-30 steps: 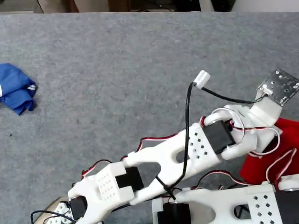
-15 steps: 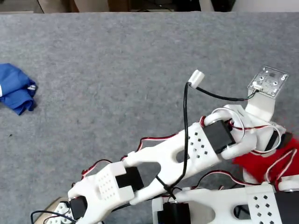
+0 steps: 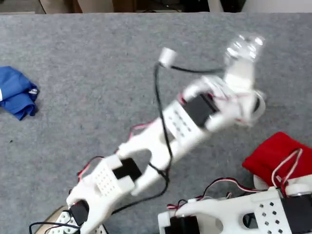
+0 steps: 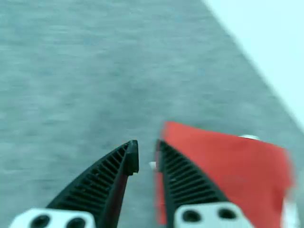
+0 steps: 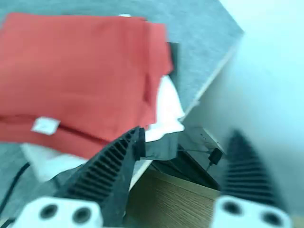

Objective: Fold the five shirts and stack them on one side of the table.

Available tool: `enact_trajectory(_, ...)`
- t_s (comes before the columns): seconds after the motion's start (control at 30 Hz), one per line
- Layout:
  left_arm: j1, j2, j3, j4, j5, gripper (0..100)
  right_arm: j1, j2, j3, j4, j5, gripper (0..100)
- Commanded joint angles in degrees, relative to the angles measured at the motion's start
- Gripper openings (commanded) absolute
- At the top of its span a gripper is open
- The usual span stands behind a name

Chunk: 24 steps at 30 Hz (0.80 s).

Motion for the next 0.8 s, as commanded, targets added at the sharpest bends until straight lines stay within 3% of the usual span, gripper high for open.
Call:
enact_trajectory(0.0,-9.49,-1.27,-3.96,8.35,-6.95,2,-11.56,-1.10,-4.35,5.63,0.09,0.0)
enact_trajectory(0.13,-23.12,-0.75,-4.66,19.96,-13.27,2,-28.18,-0.66,-3.21,10.55,0.00,3.7)
enact_trajectory(0.47,-53.01,-9.80,14.07,20.75,-14.42,2,-69.67,-0.66,0.22,10.29,-4.40,4.0)
enact_trajectory(0.6,-64.18,-15.60,28.13,20.66,-14.59,2,-76.53,1.01,0.31,8.44,-6.07,4.1)
enact_trajectory(0.77,-76.92,-21.58,40.79,19.16,-18.81,2,-78.55,11.82,-0.04,3.78,-8.18,4.1)
